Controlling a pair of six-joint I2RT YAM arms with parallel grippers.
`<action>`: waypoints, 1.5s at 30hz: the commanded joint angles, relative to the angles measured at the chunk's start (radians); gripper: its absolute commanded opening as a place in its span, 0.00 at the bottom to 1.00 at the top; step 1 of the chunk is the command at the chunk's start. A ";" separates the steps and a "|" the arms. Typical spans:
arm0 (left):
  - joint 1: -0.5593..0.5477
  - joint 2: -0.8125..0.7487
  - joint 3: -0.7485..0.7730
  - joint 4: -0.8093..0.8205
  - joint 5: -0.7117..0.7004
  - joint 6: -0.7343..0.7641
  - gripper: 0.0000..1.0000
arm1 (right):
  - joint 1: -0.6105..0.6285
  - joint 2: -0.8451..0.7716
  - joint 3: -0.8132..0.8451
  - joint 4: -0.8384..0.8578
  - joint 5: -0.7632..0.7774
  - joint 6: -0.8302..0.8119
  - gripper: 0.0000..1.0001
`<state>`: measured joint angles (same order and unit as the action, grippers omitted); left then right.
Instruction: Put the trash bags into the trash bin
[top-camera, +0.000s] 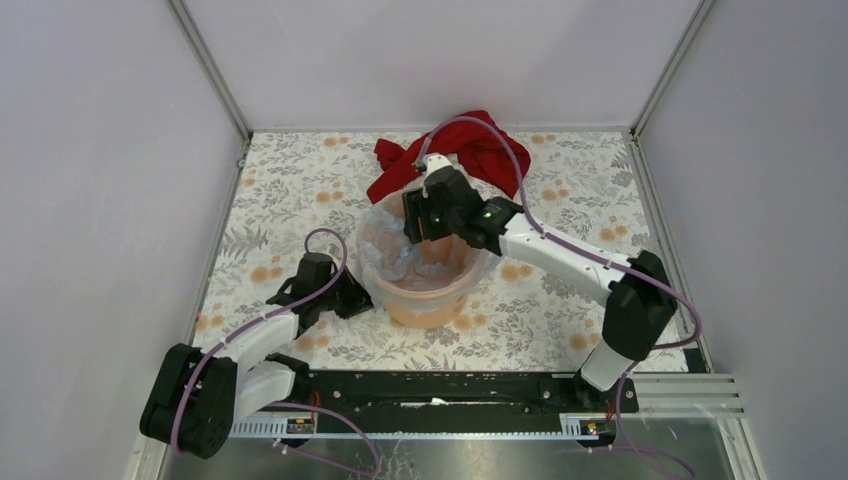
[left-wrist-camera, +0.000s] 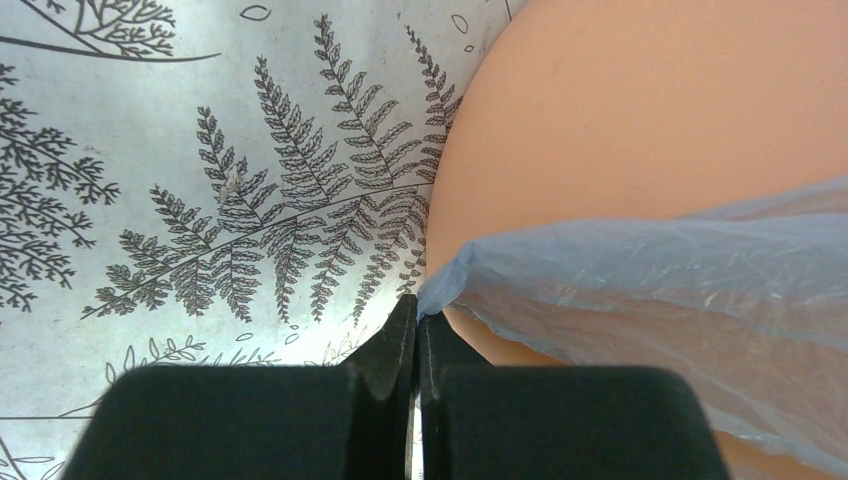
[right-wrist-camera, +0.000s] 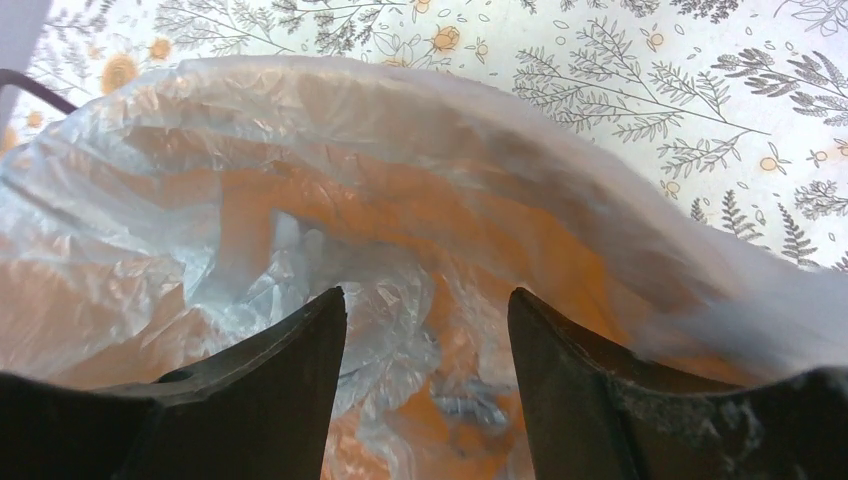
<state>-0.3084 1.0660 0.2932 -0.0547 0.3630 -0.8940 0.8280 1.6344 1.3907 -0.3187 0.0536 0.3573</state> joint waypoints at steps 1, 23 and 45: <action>-0.005 -0.020 0.039 0.021 -0.009 0.012 0.00 | 0.083 0.056 0.065 0.083 0.175 0.018 0.68; -0.004 -0.016 0.030 0.031 -0.001 0.024 0.00 | 0.200 0.060 0.034 -0.101 0.385 0.008 0.99; -0.004 -0.040 0.032 -0.055 -0.018 0.048 0.00 | 0.202 -0.016 0.030 -0.195 0.330 0.016 1.00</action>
<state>-0.3092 1.0416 0.3119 -0.1184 0.3603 -0.8562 0.9817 1.5780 1.3136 -0.5137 0.4389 0.3706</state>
